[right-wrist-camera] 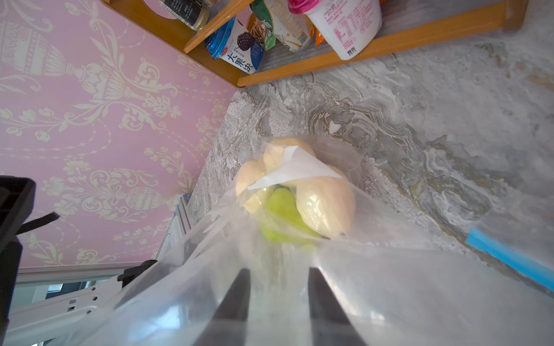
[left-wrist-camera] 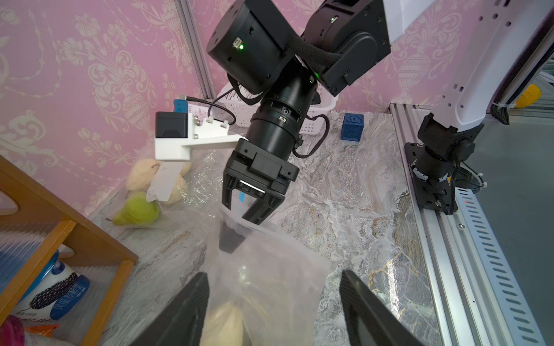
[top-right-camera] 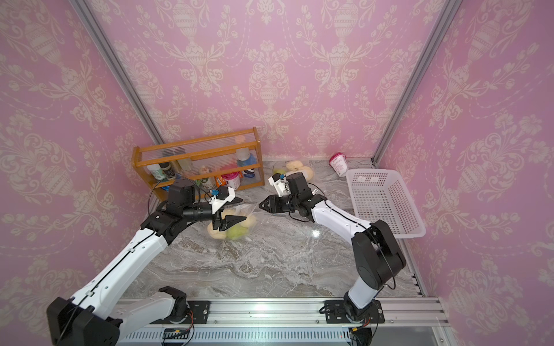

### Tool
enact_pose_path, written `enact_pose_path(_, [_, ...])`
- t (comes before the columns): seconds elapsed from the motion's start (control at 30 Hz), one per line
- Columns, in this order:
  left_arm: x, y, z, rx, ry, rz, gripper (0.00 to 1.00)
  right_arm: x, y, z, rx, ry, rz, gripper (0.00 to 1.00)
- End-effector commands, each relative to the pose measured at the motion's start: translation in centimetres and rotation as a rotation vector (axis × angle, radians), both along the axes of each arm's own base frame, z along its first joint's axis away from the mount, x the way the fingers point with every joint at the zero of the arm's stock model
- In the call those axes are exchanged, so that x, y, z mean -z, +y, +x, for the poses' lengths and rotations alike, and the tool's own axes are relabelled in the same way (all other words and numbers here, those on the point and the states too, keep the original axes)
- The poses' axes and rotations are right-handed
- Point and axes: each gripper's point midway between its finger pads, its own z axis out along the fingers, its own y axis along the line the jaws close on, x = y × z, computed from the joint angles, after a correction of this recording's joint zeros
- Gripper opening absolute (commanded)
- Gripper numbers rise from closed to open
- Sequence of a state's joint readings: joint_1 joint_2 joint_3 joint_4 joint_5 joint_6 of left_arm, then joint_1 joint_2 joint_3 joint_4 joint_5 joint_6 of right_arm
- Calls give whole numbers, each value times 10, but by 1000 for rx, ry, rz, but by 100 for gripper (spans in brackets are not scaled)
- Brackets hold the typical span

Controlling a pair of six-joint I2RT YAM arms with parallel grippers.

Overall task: Open the zip-top bag and take out the pear
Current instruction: Open the zipper of the food storage bag at the center of the board.

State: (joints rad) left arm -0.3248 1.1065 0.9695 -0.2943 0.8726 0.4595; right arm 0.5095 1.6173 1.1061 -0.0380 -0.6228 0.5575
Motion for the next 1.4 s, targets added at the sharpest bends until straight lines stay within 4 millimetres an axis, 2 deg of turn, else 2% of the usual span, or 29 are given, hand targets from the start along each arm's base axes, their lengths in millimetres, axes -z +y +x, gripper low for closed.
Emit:
enact_pose_path(0.0, [-13,2,10,-70,4,-34,73,-13,-11,-2,140,116,78,37])
enact_pose_path(0.1, [-4,3,14,-86,15,-24,72,-15,-16,4,217,214,156,40])
enact_pose_path(0.13, [-2,3,15,-93,14,-22,72,-21,-13,5,218,227,207,62])
enact_pose_path(0.3, [2,7,23,-138,-1,-15,71,-36,-10,14,289,287,346,63])
enact_pose_path(0.6, [6,11,32,-199,5,-19,69,-59,-21,10,376,294,474,59])
enact_pose_path(0.8, [9,12,28,-198,10,-24,68,-57,-11,8,369,333,500,57])
enact_pose_path(0.9, [6,14,28,-209,3,-26,68,-46,-3,7,361,381,494,52])
enact_pose_path(0.97, [5,16,30,-229,4,-25,68,-41,2,5,348,405,486,44])
enact_pose_path(1.1, [4,31,53,-401,49,-27,70,-29,8,-4,322,428,434,30])
enact_pose_path(1.13, [3,37,60,-456,61,-27,70,-26,8,-7,318,428,418,25])
enact_pose_path(1.23, [6,56,77,-623,117,-26,71,-23,5,-14,295,394,369,0])
enact_pose_path(1.37, [18,78,92,-801,221,1,72,-31,2,-28,188,233,256,0])
